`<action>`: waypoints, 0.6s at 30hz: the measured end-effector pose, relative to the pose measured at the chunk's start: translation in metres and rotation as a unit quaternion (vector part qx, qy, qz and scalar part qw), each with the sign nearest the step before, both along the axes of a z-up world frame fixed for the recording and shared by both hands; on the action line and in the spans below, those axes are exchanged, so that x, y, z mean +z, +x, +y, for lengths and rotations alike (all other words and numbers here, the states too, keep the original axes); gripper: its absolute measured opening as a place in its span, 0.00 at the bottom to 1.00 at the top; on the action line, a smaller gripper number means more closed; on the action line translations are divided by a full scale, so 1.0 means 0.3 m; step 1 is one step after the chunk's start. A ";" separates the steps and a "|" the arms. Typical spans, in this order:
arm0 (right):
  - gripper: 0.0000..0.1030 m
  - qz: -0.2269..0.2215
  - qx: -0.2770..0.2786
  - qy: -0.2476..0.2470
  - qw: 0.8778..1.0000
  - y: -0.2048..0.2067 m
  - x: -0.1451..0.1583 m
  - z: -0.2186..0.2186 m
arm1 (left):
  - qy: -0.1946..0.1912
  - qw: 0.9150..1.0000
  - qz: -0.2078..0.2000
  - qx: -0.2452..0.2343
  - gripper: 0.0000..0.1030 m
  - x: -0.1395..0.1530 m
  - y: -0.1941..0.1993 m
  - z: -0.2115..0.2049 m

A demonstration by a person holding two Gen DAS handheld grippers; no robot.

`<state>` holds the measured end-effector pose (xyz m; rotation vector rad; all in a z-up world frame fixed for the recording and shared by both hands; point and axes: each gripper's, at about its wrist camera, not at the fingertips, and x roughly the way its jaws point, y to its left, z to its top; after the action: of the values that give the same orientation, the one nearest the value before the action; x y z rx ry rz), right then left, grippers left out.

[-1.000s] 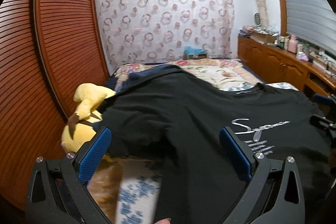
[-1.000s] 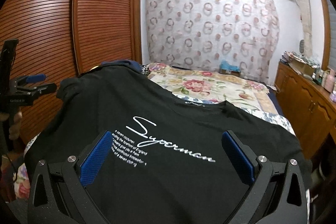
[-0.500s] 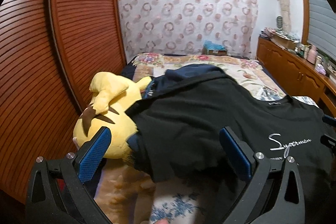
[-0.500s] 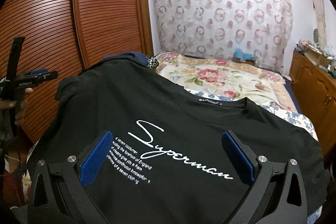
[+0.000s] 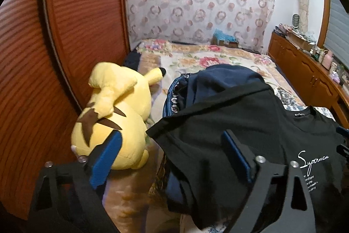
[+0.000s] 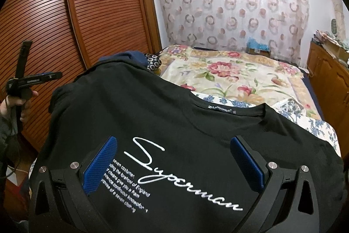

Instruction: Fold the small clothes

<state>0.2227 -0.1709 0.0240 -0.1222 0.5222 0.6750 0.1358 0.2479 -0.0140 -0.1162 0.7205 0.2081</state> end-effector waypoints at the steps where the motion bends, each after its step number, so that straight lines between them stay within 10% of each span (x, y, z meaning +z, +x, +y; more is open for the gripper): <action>1: 1.00 -0.001 0.001 -0.002 1.000 0.002 -0.004 0.011 | -0.003 1.000 0.007 -0.001 0.77 -0.006 0.018 0.017; 12: 1.00 0.019 0.005 -0.007 1.000 0.084 -0.030 0.076 | -0.011 0.996 0.077 -0.043 0.49 -0.097 0.131 0.090; 18: 1.00 0.027 0.004 -0.010 1.000 0.097 -0.039 0.079 | -0.020 0.994 0.092 -0.059 0.12 -0.106 0.159 0.090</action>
<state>0.2517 -0.1471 0.0123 -0.1254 0.5807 0.6825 0.1834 0.2748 -0.0458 -0.0940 0.9119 0.0924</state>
